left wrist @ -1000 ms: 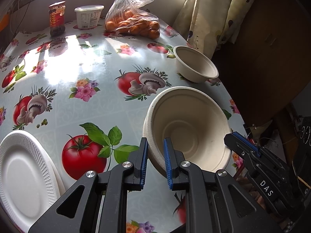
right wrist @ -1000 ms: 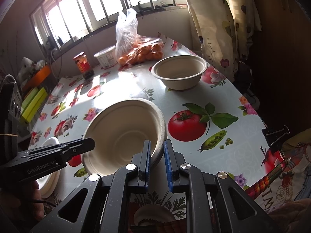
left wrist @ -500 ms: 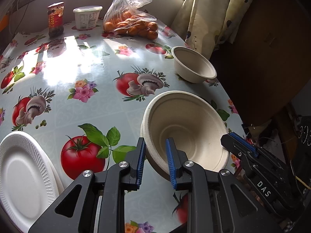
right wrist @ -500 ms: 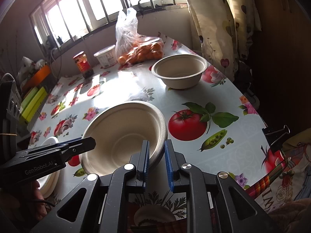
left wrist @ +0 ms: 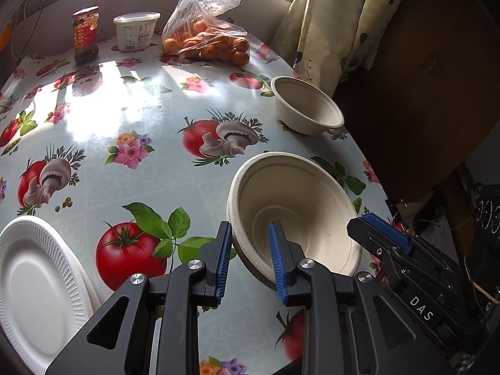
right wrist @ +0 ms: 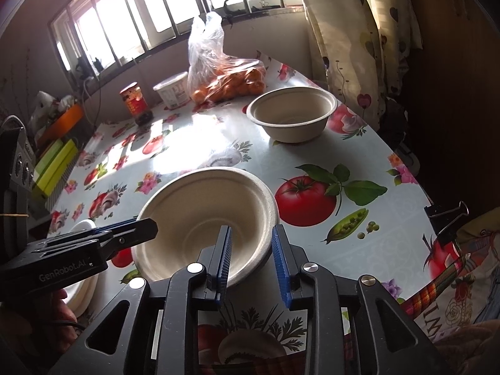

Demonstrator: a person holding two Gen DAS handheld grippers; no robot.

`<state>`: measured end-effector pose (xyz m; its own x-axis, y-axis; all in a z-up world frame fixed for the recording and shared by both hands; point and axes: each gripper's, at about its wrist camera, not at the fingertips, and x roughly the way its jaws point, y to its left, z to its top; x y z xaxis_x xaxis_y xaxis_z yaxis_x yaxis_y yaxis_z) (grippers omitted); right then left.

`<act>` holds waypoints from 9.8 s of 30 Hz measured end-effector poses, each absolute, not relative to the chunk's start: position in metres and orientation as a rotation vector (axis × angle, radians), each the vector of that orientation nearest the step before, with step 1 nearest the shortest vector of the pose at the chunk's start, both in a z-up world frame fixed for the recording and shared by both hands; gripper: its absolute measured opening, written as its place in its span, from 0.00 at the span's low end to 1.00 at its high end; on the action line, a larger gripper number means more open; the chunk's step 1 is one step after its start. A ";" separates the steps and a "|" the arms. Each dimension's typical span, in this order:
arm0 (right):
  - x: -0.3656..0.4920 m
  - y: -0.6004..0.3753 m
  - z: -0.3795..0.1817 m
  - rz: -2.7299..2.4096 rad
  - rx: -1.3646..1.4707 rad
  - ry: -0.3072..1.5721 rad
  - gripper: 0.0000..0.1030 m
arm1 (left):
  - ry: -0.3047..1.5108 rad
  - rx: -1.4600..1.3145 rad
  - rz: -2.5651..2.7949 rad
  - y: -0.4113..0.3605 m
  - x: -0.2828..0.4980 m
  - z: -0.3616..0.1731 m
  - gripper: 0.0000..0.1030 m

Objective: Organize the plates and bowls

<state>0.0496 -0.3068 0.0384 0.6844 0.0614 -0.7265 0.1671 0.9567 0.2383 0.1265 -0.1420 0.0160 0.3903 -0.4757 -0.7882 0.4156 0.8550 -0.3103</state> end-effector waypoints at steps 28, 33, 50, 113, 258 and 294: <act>0.065 -0.328 0.051 -0.077 0.317 0.784 0.32 | 0.957 -0.025 -0.572 -0.154 0.151 0.038 0.36; 0.072 -0.341 0.058 -0.097 0.312 0.766 0.32 | 0.949 -0.023 -0.568 -0.161 0.167 0.044 0.36; 0.109 -0.390 0.062 -0.160 0.326 0.760 0.32 | 0.951 -0.026 -0.568 -0.188 0.224 0.054 0.36; 0.179 -0.425 0.026 -0.142 0.397 0.834 0.19 | 1.093 0.007 -0.691 -0.256 0.295 0.011 0.18; 0.043 -0.318 0.066 -0.056 0.375 0.784 0.21 | 1.050 -0.161 -0.664 -0.146 0.162 0.034 0.13; 0.048 -0.314 0.047 -0.096 0.336 0.834 0.21 | 1.099 -0.157 -0.644 -0.151 0.162 0.015 0.13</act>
<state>0.0476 -0.3136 0.0472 0.6707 0.0471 -0.7402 0.2148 0.9429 0.2545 0.1621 -0.1506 0.0152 0.2937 -0.5566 -0.7771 0.4063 0.8086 -0.4256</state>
